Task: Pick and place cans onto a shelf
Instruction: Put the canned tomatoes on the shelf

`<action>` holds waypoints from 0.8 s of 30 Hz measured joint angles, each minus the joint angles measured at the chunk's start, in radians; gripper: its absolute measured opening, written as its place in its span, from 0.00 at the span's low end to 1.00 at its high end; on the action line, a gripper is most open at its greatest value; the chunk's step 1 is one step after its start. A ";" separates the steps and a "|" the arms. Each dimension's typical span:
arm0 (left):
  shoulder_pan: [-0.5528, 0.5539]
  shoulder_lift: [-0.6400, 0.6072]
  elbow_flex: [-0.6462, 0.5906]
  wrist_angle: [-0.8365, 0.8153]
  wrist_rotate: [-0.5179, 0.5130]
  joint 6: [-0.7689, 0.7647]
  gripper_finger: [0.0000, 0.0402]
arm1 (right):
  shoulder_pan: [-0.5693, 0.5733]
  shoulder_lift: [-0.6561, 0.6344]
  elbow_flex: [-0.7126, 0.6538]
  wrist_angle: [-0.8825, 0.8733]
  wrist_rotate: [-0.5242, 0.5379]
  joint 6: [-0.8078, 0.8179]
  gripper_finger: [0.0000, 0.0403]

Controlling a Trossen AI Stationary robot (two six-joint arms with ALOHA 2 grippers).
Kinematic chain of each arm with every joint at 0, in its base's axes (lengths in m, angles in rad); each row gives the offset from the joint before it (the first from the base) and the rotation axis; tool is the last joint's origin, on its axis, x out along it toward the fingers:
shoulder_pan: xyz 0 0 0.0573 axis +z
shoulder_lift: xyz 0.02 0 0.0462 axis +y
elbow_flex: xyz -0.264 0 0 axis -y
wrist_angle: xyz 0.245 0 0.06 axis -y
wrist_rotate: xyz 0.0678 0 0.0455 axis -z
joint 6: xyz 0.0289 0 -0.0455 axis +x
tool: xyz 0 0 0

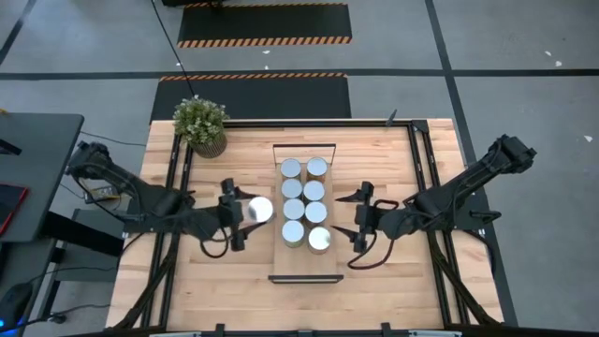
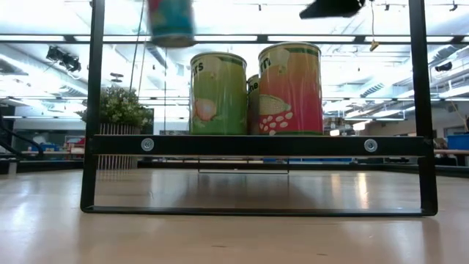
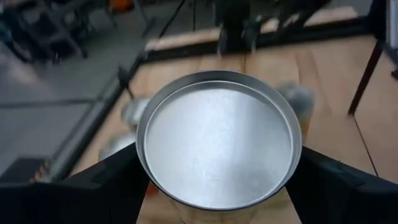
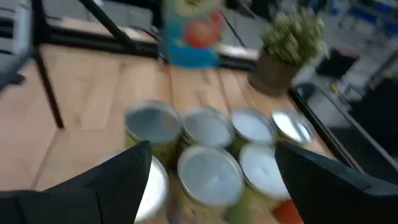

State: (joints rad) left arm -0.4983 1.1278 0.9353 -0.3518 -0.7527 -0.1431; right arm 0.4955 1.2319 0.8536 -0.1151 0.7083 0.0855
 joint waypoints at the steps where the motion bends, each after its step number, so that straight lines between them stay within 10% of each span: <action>1: 0.019 0.013 0.014 0.037 0.017 0.043 0.81 | -0.001 0.010 0.000 0.039 -0.011 -0.028 0.87; 11: 0.198 0.219 0.160 0.244 0.292 0.278 0.81 | -0.044 0.041 0.000 0.279 -0.104 -0.225 0.89; 24: 0.209 0.393 0.360 0.181 0.350 0.386 0.81 | -0.102 0.045 0.000 0.305 -0.168 -0.241 0.97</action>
State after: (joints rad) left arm -0.2890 1.5208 1.2956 -0.1711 -0.4026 0.2425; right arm 0.3939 1.2766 0.8536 0.1897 0.5406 -0.1560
